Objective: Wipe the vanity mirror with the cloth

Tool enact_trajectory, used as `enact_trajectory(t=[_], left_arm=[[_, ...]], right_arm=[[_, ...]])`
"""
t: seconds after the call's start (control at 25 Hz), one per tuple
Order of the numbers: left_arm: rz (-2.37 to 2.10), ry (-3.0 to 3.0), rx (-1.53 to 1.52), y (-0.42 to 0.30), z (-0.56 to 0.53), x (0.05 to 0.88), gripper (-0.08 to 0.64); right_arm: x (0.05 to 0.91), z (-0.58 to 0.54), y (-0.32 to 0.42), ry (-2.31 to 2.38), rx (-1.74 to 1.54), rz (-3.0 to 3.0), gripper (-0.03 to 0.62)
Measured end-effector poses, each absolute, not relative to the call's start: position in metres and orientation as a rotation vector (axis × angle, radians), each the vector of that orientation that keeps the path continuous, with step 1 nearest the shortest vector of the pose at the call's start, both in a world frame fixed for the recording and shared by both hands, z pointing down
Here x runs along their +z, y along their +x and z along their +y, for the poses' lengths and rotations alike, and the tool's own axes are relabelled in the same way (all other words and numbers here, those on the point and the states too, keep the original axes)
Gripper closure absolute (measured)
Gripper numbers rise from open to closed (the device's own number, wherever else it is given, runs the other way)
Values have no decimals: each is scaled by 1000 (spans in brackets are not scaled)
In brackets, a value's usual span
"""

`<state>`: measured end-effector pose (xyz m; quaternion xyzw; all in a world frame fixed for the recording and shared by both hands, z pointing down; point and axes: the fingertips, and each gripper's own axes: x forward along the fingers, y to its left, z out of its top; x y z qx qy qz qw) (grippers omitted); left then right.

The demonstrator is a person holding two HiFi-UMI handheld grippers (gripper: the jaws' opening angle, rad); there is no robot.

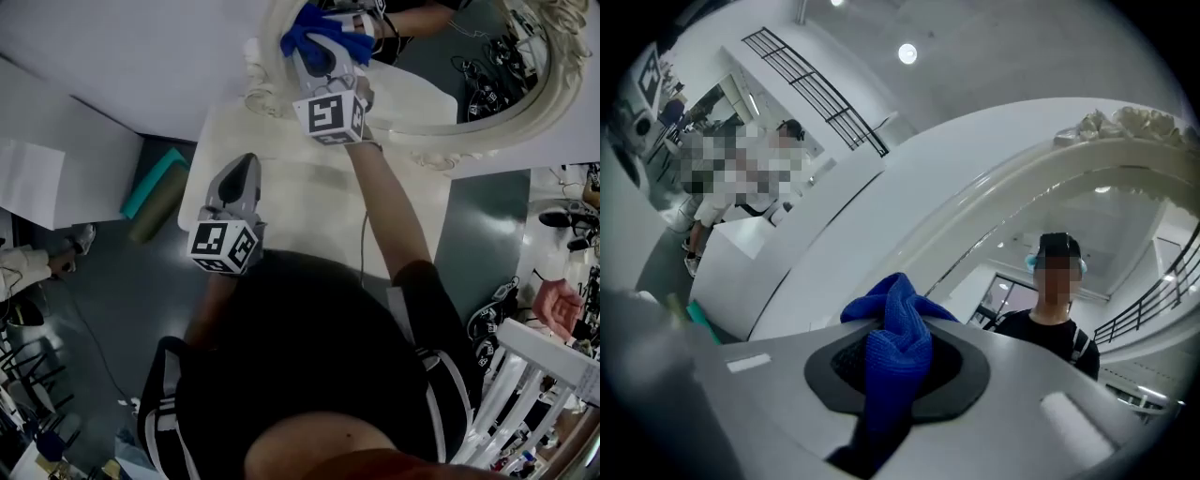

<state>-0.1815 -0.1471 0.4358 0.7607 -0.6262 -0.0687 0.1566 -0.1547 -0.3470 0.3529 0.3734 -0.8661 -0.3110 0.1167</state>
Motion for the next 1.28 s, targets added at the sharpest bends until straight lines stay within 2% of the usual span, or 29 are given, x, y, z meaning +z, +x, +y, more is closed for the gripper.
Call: enact_trajectory(t=[0.36,0.8,1.04,1.28], left_arm=[[-1795,2148,-179,-173,-148,447,552],[-1802,2133,-146,-166,-137,452,552],[-1796,2148,-134,-154,-134,452,552],[-1792,2171,-141,-146,-125,443,552]], right_arm=[[464,-352,-148,905,-777,-2440,551],[613,-354,-70,776,-415,-2292,554],[649,-355,-13,771,-289,-2193,554],[652,-352,2,769,-304,-2166,552]])
